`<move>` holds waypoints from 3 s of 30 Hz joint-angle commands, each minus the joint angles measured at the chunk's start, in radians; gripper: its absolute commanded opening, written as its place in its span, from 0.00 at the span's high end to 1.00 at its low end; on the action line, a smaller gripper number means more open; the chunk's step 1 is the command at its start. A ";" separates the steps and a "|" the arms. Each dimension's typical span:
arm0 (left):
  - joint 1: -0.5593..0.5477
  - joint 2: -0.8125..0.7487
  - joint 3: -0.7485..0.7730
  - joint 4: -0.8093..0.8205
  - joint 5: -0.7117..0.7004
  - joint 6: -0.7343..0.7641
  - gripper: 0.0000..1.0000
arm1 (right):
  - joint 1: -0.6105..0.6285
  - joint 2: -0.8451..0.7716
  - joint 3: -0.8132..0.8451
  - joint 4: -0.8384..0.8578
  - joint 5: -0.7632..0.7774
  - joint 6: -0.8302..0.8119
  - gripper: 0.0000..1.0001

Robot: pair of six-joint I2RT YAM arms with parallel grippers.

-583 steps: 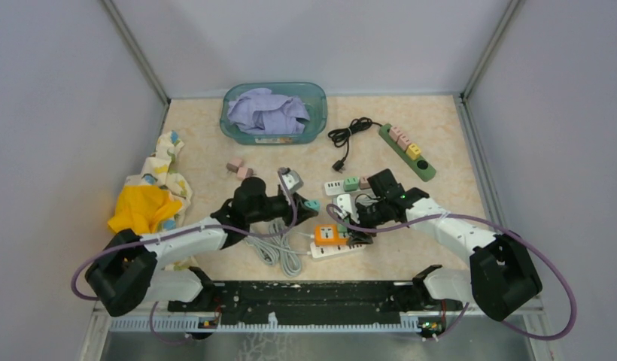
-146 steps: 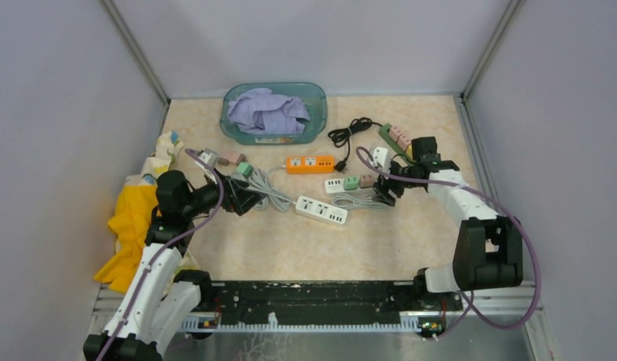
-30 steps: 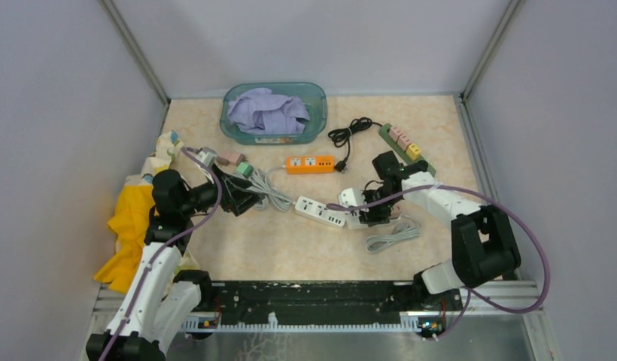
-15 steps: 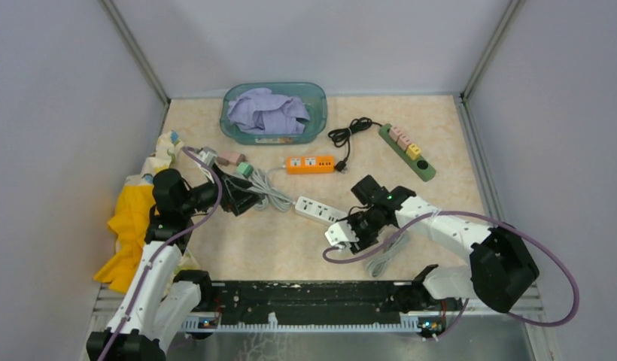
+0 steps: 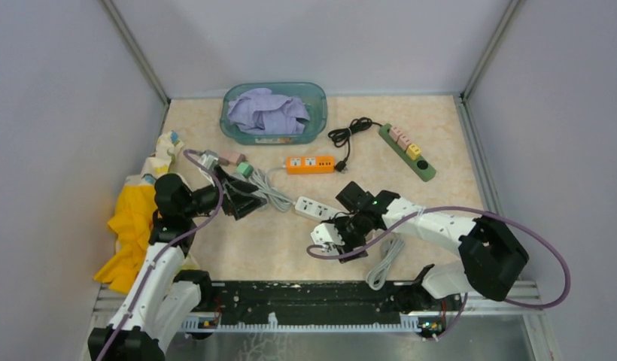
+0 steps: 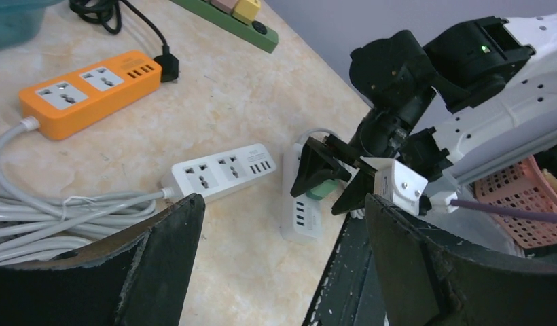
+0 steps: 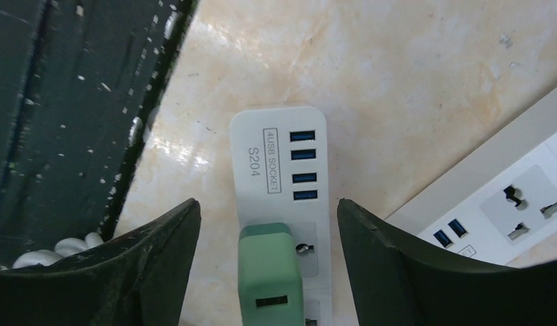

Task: Pull the plug off the socket
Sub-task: Place the socket at the center of the board, then remove the plug from the socket.

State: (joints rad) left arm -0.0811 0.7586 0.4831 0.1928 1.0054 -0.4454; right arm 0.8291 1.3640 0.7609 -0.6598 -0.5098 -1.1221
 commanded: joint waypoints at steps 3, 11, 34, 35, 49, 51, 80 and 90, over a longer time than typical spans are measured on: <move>-0.154 -0.108 -0.067 0.165 -0.089 -0.082 0.06 | -0.089 -0.126 0.104 -0.198 -0.301 -0.057 0.24; -0.650 -0.084 -0.171 0.341 -0.524 0.052 0.07 | -0.328 -0.234 0.138 -0.334 -0.507 -0.131 0.24; -1.115 0.483 -0.257 0.671 -1.023 0.343 0.00 | -0.350 -0.269 -0.062 -0.187 -0.458 -0.243 0.27; -1.115 0.508 -0.247 0.673 -1.007 0.351 0.00 | -0.345 -0.265 -0.065 -0.179 -0.447 -0.237 0.29; -1.135 0.764 -0.153 0.782 -0.927 0.496 0.13 | -0.255 -0.187 -0.052 -0.082 -0.307 -0.127 0.41; -1.146 0.794 -0.138 0.793 -0.929 0.496 0.13 | -0.255 -0.183 -0.053 -0.080 -0.298 -0.124 0.42; -1.207 0.961 -0.085 0.814 -1.157 0.528 0.46 | -0.255 -0.153 -0.053 -0.057 -0.263 -0.102 0.63; -1.208 0.973 -0.049 0.739 -1.111 0.521 0.99 | -0.189 -0.143 -0.038 -0.014 -0.339 -0.046 0.94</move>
State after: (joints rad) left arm -1.2850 1.7161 0.3916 0.9619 -0.1295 0.0731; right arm 0.6048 1.2079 0.6945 -0.7025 -0.7399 -1.2175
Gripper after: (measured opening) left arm 0.586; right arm 0.316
